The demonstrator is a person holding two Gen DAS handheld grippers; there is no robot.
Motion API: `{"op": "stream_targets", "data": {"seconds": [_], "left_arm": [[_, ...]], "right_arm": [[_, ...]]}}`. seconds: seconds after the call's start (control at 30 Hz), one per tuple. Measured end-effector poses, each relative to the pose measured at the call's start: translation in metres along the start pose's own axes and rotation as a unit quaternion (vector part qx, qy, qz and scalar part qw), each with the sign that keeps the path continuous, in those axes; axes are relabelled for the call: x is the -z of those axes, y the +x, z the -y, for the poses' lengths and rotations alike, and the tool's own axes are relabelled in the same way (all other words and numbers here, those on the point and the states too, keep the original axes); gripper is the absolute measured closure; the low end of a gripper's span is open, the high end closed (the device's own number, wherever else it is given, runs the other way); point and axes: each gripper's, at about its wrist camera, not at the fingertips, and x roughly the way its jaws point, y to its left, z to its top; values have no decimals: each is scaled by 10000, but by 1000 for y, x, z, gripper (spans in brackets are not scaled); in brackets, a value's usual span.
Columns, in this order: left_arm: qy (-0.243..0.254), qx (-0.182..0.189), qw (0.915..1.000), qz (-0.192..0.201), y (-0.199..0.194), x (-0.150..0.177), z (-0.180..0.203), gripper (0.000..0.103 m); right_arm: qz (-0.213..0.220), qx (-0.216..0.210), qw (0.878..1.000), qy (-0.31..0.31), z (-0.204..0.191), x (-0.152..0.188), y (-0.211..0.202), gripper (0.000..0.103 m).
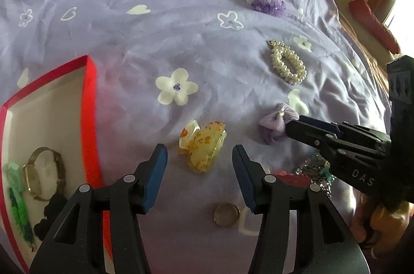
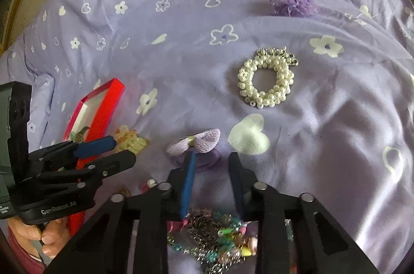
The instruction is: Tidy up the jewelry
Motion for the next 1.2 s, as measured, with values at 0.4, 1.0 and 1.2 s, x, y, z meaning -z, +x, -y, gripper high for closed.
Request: {"op": "stream_targets", "data": {"seconds": [0.4, 1.0, 1.2], "left_arm": [[85, -11, 9999, 113, 0, -1, 4, 70], [-619, 122, 9963, 577, -61, 42, -29, 70], [-843, 90, 9936, 740, -84, 61, -44, 70]], "right_arm": [[157, -144, 9995, 226, 9, 3, -6, 99], [401, -473, 9980, 104, -33, 14, -41, 99], [376, -613, 9974, -71, -58, 21, -44, 99]]}}
